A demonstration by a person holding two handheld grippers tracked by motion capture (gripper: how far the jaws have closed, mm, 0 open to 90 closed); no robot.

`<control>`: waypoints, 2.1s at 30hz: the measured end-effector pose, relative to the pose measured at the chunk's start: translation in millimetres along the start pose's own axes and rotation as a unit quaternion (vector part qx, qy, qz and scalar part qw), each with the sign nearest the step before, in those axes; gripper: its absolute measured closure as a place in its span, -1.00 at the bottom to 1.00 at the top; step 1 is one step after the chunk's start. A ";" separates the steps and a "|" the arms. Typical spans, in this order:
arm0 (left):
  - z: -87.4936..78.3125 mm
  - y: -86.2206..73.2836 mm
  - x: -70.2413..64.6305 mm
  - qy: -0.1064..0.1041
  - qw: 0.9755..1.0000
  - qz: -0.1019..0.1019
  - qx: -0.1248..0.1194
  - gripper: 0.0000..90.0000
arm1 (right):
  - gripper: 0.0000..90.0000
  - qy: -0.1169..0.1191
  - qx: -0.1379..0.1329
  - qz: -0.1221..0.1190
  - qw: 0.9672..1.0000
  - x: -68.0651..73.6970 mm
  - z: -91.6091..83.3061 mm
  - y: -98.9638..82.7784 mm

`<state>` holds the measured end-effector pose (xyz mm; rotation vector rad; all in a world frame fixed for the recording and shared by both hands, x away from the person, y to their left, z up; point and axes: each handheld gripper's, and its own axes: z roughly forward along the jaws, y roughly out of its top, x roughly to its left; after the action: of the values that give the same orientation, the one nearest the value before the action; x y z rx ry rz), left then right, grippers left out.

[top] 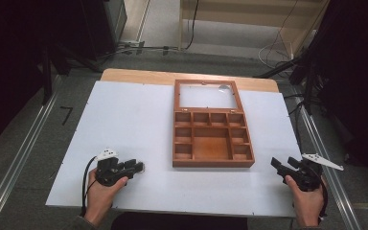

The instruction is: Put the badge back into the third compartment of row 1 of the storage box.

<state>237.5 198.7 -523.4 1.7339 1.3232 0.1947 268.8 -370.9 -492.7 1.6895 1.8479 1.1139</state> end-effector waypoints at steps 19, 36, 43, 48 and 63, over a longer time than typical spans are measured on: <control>-7.6 1.5 -10.5 -0.048 0.999 0.006 -0.009 0.97 | -0.47 0.000 0.001 0.001 1.000 -0.2 -0.2 0.0; -8.7 7.3 -12.4 -0.081 0.997 -0.004 -0.021 0.99 | -0.47 0.001 0.001 0.002 1.000 0.6 -1.2 0.0; -8.8 14.8 -15.2 -0.093 0.995 -0.006 -0.032 0.99 | -0.47 0.001 0.001 0.000 1.000 0.2 -1.0 0.0; -7.9 21.1 -18.1 -0.098 0.994 -0.006 -0.041 0.99 | -0.47 0.003 0.000 -0.001 1.000 0.3 -0.6 0.2; -0.4 38.6 -26.6 -0.111 0.993 0.004 -0.050 0.99 | -0.47 0.005 0.002 0.003 1.000 0.7 -0.5 -0.2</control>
<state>252.7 176.8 -484.9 1.6268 1.1260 0.0687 268.2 -370.4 -492.4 1.6954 1.8526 1.1243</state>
